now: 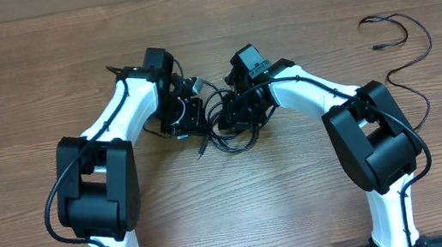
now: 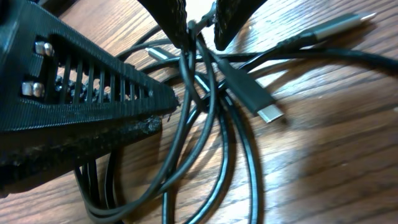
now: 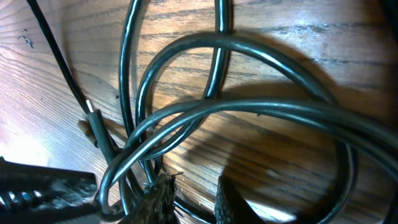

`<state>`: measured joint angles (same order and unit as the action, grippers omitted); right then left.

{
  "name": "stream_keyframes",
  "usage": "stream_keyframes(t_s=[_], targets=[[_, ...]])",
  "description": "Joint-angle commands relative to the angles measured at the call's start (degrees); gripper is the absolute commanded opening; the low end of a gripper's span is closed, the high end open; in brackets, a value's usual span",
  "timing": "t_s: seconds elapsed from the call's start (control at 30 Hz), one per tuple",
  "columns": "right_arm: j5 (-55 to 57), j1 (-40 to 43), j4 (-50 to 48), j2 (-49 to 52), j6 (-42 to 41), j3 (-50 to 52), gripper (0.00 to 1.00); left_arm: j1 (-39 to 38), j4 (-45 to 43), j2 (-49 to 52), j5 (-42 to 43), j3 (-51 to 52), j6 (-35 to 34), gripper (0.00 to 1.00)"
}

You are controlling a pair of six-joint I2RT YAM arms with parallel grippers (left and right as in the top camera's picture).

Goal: Untangle cables

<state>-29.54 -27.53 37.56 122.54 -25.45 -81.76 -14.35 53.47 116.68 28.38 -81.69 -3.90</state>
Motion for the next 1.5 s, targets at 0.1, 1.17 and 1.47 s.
stream_keyframes(t_s=[0.1,1.17,1.47], targets=[[0.6,-0.2,-0.2,0.9,0.1,-0.2,0.22,-1.4,-0.5,0.4,-5.1,0.3,-2.4,0.08],[-3.5,-0.2,-0.7,0.9,2.0,-0.2,0.23,-1.1,-2.5,0.4,5.1,3.7,6.3,0.04],[-18.2,2.3,-1.4,0.9,4.3,-0.2,0.24,-1.0,-1.4,0.4,8.8,3.7,13.9,0.04]])
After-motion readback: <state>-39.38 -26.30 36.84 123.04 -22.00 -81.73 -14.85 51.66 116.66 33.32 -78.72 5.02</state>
